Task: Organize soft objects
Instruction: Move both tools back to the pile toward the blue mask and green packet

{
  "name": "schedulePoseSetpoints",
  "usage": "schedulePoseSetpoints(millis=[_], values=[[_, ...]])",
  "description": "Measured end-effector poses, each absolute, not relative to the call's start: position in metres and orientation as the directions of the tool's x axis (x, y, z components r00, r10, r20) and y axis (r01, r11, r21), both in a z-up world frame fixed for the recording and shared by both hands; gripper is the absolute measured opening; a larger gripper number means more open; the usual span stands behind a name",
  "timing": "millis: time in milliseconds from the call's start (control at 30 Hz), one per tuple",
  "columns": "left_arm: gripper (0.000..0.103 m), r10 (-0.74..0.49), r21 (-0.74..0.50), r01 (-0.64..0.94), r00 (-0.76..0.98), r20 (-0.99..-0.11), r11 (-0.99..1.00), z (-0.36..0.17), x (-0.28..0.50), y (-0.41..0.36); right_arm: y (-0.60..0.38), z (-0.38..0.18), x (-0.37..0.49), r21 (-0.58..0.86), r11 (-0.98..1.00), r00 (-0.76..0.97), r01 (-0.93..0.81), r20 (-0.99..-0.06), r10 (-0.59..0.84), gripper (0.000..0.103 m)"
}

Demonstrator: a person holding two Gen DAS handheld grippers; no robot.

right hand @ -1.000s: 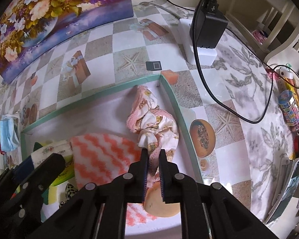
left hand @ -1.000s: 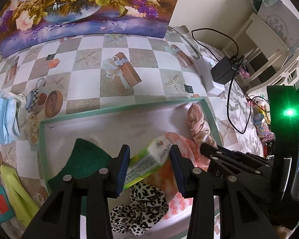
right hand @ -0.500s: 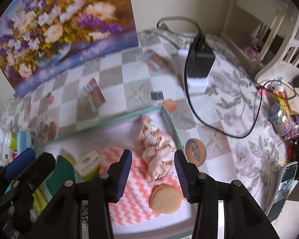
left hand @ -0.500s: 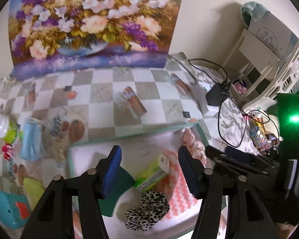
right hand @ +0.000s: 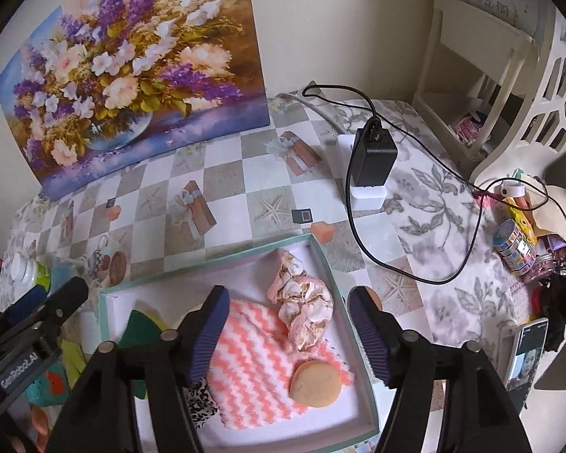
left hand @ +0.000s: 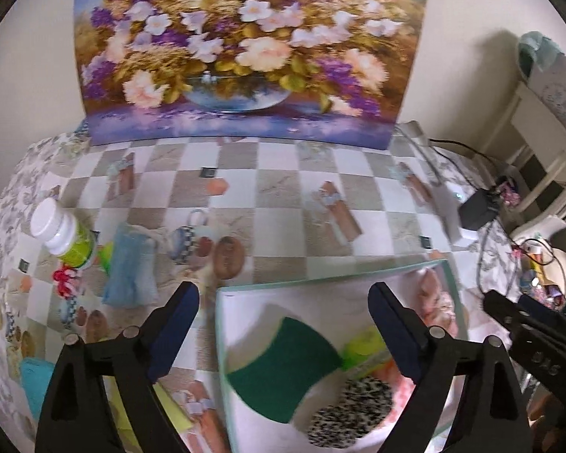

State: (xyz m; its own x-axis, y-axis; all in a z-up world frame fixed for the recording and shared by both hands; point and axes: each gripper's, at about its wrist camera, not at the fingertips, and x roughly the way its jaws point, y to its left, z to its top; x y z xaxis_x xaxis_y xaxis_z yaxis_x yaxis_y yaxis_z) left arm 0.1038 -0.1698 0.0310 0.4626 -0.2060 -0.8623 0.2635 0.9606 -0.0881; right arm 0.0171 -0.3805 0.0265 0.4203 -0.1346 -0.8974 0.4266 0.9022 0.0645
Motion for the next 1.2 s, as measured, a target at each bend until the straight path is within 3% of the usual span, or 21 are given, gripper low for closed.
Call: schedulePoseSetpoints(millis=[167,367,433,967,1200], values=[[0.095,-0.141,-0.026,0.229,0.502,-0.853,0.973,0.032,0.109,-0.153,-0.376,0.028,0.02,0.056,0.91,0.427,0.41,-0.893,-0.138,0.083],[0.096,-0.122,-0.039,0.17,0.513,-0.849,0.985,0.033,0.118,-0.125,-0.371,0.027,0.024,0.043,0.92,0.429,0.39,-0.893,-0.14,0.092],[0.096,-0.091,-0.017,0.145,0.524,-0.847,0.989,0.033,0.121,-0.114,-0.37,0.026,0.025,0.037,0.921,0.428,0.388,-0.892,-0.144,0.102],[0.097,0.121,0.072,-0.108,0.561,-0.819,0.991,0.05,0.137,0.013,-0.349,0.033,0.037,0.066,0.929,0.462,0.365,-0.879,-0.118,0.103],[0.097,0.147,0.027,-0.226,0.533,-0.833,0.974,0.049,0.138,0.08,-0.329,0.036,0.048,0.119,0.929,0.493,0.35,-0.867,-0.074,0.103]])
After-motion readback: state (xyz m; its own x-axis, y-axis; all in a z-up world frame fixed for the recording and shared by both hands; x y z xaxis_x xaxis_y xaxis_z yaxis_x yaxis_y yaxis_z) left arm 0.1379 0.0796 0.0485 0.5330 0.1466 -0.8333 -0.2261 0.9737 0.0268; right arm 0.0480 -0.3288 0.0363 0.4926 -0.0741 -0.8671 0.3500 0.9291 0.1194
